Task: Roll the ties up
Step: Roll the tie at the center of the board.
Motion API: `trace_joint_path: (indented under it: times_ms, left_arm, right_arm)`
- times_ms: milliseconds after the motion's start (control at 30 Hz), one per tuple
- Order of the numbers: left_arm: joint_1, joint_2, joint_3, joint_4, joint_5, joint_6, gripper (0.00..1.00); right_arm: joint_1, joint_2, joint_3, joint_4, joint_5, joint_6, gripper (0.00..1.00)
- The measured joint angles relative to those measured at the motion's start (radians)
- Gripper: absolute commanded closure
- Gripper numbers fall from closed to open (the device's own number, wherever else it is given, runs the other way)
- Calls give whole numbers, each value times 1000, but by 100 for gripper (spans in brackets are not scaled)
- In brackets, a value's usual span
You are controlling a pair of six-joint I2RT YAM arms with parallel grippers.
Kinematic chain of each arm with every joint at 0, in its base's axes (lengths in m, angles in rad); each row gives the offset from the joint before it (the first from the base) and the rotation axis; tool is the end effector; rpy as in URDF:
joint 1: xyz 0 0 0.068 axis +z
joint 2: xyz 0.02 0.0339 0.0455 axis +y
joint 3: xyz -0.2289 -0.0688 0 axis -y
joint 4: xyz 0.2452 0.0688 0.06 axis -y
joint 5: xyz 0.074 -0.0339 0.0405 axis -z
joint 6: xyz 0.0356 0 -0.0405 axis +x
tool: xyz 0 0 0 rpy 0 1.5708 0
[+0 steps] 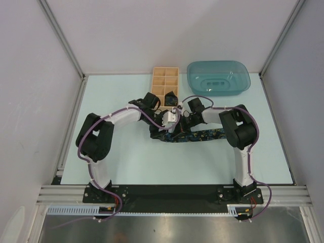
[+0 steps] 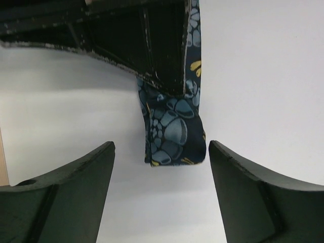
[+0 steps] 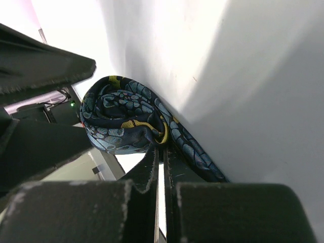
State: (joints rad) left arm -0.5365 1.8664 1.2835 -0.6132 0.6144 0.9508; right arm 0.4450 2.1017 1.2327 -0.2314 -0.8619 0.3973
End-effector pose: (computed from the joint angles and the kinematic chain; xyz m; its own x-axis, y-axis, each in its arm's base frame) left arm 0.3008 -0.2027 0.1517 0.0228 0.7602 -0.6493 0.9990 -0.0417 -0.0138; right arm 0.3350 0.1897 0.0758 -0.9705 -0.1838 -0.1561 -0.2334 0.5537 0.7993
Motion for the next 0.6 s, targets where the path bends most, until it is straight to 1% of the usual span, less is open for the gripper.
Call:
trace_joint_path:
  times_ms: [67, 167, 200, 233, 400, 600]
  left_arm:
    - [-10, 14, 17, -3, 1, 0, 24]
    - [-23, 37, 43, -21, 0, 1, 34]
    - [-26, 43, 49, -29, 0, 3, 41]
    - [-27, 46, 52, -35, 0, 3, 43]
    - [-32, 48, 54, -61, 1, 16, 51]
    - [-67, 55, 111, -85, 0, 6, 51]
  right_arm:
    - [-1, 0, 0, 0, -1, 0, 100]
    - [-1, 0, 0, -1, -1, -2, 100]
    - [-1, 0, 0, -1, -1, -2, 100]
    - [-1, 0, 0, -1, -1, -2, 100]
    - [-1, 0, 0, -1, -1, -2, 100]
    - [-1, 1, 0, -1, -2, -2, 100]
